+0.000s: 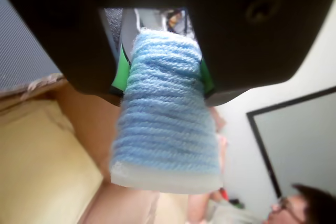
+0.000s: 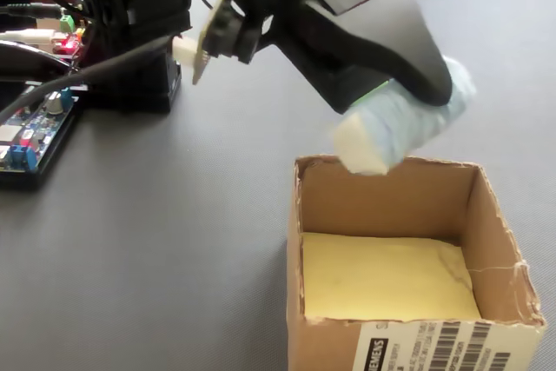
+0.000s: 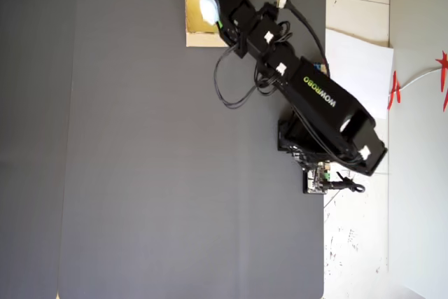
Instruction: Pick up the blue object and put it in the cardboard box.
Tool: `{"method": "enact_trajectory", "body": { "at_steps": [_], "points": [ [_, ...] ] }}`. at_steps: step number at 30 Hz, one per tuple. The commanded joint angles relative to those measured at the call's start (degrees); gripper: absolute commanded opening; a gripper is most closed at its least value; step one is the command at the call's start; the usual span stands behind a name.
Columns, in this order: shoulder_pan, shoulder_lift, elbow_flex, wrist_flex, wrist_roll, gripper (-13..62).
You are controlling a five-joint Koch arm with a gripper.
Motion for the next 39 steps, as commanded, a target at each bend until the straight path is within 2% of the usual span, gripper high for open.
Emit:
{"method": "enact_trajectory", "body": {
  "at_steps": [1, 2, 5, 14, 25, 39],
  "points": [
    [0.53, 0.44, -4.92, -5.45, 0.0, 10.3],
    [0.97, 0.09, -4.66, -5.27, 0.0, 11.2],
    [1.05, 0.09, -4.92, -1.85, 0.18, 20.0],
    [0.97, 0.88, -3.08, 1.58, 0.18, 35.2],
    [-2.46, 3.08, -2.64, 1.14, 0.18, 34.5],
    [-24.26, 14.33, 7.38, -1.14, 0.79, 34.5]
  ]
}}
